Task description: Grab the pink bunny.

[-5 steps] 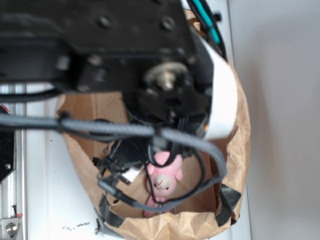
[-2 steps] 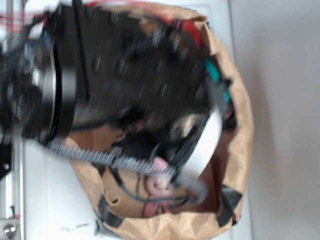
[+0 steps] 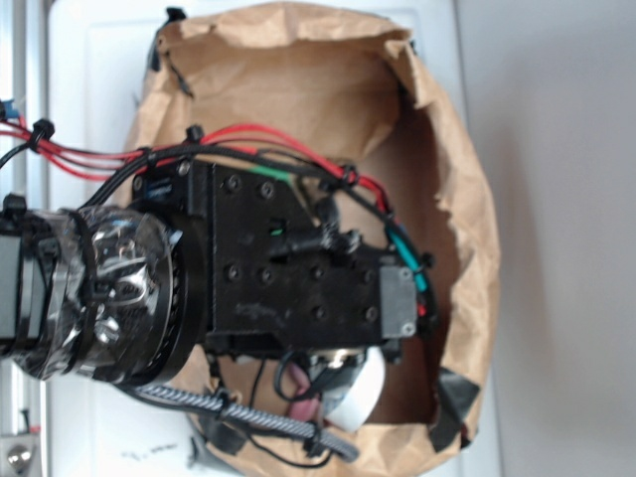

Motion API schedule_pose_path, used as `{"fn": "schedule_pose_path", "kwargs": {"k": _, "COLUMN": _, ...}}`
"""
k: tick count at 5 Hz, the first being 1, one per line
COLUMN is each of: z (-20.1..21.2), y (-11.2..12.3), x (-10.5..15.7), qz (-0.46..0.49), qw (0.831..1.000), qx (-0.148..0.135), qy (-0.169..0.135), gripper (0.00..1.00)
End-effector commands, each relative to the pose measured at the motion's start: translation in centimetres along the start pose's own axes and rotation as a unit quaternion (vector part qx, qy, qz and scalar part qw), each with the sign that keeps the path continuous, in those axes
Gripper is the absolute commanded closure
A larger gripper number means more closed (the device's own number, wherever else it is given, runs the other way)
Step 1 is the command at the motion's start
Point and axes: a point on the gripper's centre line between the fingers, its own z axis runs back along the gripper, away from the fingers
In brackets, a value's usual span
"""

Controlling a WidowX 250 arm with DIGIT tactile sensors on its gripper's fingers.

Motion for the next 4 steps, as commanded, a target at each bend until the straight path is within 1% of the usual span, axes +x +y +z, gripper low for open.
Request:
{"fn": "schedule_pose_path", "kwargs": {"k": 1, "z": 0.5, "y": 0.2, "x": 1.9, "qz": -0.043, "qw": 0.998, "qx": -0.011, "qy": -0.039, "gripper": 0.00}}
{"fn": "schedule_pose_path", "kwargs": {"k": 2, "z": 0.3, "y": 1.0, "x": 1.7, "qz": -0.048, "qw": 0.997, "qx": -0.021, "qy": -0.055, "gripper": 0.00}}
{"fn": "schedule_pose_path", "kwargs": {"k": 3, "z": -1.4, "y": 0.6, "x": 2.1, "qz": -0.058, "qw": 0.997, "qx": -0.028, "qy": -0.044, "gripper": 0.00}}
{"fn": "schedule_pose_path", "kwargs": {"k": 4, "z": -2.8, "y": -0.3, "x": 1.9, "qz": -0.076, "qw": 0.997, "qx": -0.027, "qy": -0.019, "gripper": 0.00}}
